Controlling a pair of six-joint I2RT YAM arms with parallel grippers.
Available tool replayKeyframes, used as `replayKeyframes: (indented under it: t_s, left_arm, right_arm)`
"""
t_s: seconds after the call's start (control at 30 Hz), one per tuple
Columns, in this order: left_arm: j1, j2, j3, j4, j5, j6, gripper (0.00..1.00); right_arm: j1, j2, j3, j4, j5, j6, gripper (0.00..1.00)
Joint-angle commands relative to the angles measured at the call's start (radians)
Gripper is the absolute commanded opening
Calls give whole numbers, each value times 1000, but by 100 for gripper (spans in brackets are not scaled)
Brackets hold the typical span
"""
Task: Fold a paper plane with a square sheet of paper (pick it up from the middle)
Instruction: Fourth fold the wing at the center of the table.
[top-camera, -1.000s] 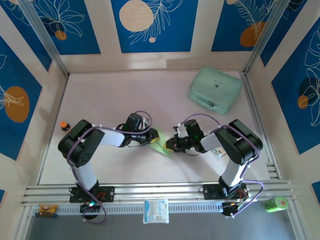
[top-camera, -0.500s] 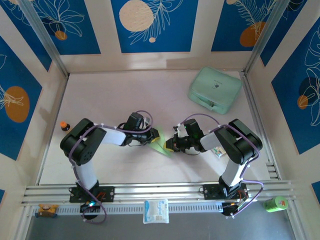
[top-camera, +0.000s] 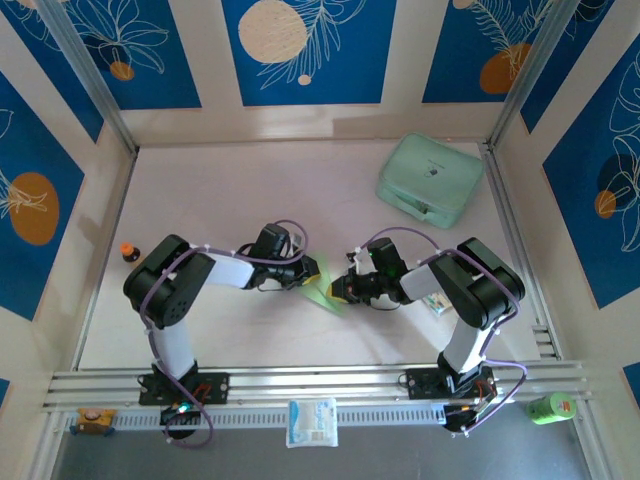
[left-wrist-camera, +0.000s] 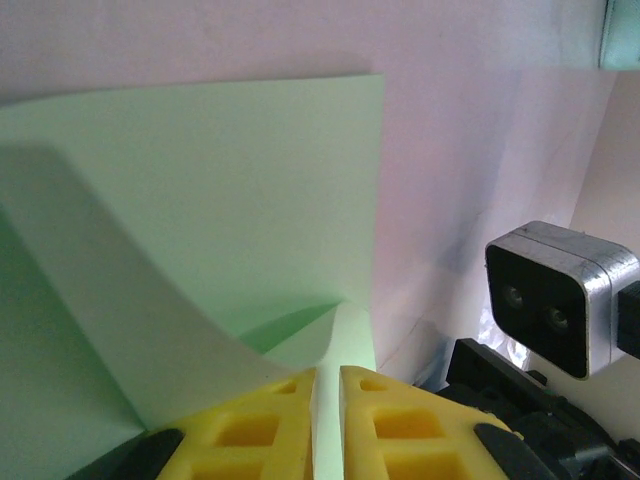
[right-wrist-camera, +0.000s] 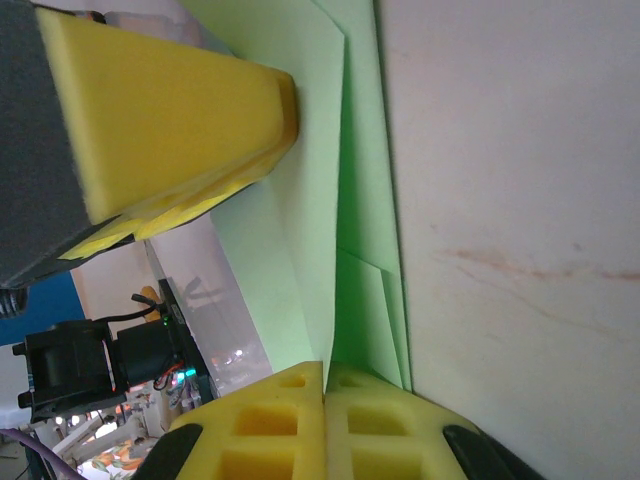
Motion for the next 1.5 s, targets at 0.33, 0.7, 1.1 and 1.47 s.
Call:
replayKeyframes:
  t_s: [0.33, 0.7, 1.1, 1.47]
  left_arm:
    - [-6, 44, 3, -94, -3, 55, 14]
    - [-6, 54, 7, -95, 2, 58, 13]
    - [-5, 50, 4, -93, 2, 56, 13]
    - [-6, 47, 1, -93, 0, 56, 12]
  right_arm:
    - [1, -48, 11, -133, -3, -30, 10]
    - [14, -114, -18, -199, 0, -53, 14]
    - [31, -82, -26, -241, -15, -79, 7]
    - [36, -125, -29, -330, 3, -107, 12]
